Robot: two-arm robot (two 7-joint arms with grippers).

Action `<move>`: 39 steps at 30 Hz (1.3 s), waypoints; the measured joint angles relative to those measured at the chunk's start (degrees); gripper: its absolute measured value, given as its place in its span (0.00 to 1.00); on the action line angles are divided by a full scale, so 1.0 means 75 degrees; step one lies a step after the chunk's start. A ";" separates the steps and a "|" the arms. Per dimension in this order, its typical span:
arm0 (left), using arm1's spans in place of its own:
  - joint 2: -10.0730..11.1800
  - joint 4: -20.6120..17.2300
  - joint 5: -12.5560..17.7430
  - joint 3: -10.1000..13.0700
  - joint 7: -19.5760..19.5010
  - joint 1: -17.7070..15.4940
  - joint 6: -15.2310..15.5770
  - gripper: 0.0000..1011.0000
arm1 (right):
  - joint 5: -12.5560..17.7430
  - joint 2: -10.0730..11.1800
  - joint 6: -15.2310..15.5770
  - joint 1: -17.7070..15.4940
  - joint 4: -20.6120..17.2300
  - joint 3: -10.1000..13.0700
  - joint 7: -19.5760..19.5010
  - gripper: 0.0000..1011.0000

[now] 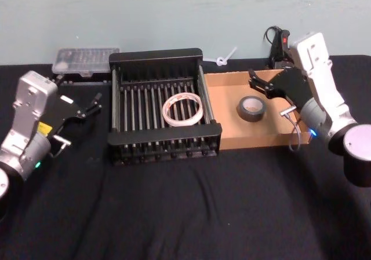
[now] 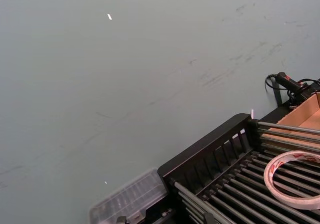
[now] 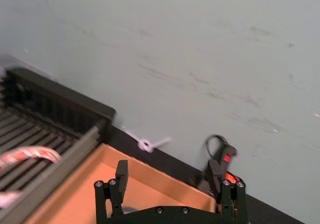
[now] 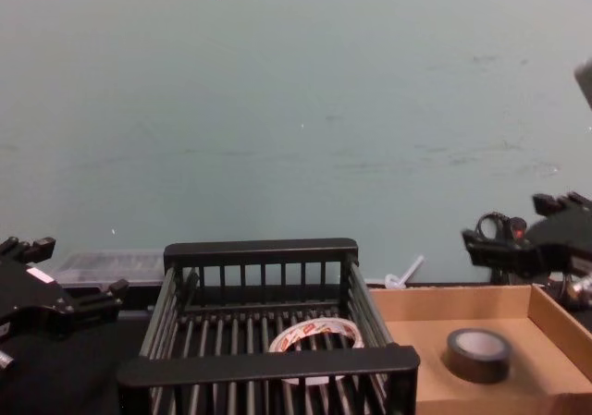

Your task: Pick up the white tape and place it into the black box , Pick up the silver tape and place it into the brown box.

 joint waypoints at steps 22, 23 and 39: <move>0.0000 0.0000 0.0000 0.0000 0.0000 0.0001 0.0000 0.99 | -0.1307 -0.0154 -0.0083 -0.0121 0.0663 0.0030 -0.0743 0.99; 0.0000 0.0000 0.0000 0.0000 0.0000 0.0000 0.0000 0.99 | -0.1307 -0.0152 -0.0084 -0.0119 0.0663 0.0030 -0.0743 0.99; 0.0000 0.0000 0.0000 0.0000 0.0000 0.0000 0.0000 0.99 | -0.1292 -0.0141 -0.0086 -0.0118 0.0645 0.0024 -0.0747 0.99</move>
